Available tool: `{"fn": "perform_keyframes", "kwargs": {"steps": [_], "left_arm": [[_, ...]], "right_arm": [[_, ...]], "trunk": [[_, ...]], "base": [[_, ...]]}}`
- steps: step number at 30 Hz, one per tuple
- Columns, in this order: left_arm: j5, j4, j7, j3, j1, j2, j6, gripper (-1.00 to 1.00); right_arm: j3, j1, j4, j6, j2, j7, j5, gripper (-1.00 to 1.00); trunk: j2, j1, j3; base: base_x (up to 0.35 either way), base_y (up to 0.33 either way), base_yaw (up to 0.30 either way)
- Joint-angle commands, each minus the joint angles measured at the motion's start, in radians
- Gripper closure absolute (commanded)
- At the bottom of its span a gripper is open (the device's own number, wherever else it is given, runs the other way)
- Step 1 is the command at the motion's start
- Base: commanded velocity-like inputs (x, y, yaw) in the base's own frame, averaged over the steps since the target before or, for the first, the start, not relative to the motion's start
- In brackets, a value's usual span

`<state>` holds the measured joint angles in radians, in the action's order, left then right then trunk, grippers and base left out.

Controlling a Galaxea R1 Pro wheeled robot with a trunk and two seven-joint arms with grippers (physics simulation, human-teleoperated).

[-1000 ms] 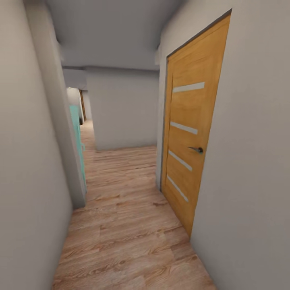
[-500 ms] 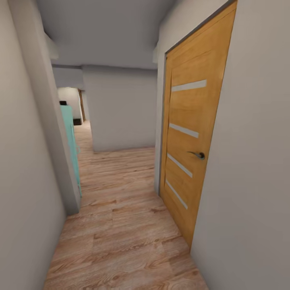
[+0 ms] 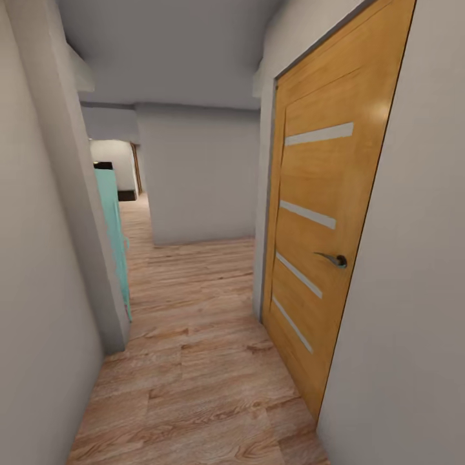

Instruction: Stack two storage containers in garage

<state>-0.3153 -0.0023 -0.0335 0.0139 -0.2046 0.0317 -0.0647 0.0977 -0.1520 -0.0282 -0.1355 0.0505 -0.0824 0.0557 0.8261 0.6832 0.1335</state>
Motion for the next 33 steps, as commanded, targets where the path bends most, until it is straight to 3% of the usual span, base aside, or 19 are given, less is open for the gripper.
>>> {"fn": "perform_keyframes", "kwargs": {"steps": [1,20,33], "left_arm": [[-0.004,0.001,-0.002,0.002,-0.001,0.000,-0.003,-1.00],[-0.004,0.001,-0.002,0.002,-0.001,-0.001,-0.003,-1.00],[-0.003,0.001,-0.002,0.003,-0.001,-0.001,-0.003,-1.00]], "right_arm": [[0.008,-0.001,-0.003,-0.006,0.000,-0.002,0.006,-1.00],[0.009,-0.001,-0.003,-0.006,0.000,-0.002,0.007,-1.00],[0.010,-0.001,-0.004,-0.006,0.000,-0.002,0.007,-1.00]], "trunk": [[0.001,0.001,0.001],[0.001,0.001,0.001],[0.001,0.001,0.001]], "base": [[0.316,0.000,0.244],[0.316,0.000,0.263],[0.316,0.000,0.028]]}}
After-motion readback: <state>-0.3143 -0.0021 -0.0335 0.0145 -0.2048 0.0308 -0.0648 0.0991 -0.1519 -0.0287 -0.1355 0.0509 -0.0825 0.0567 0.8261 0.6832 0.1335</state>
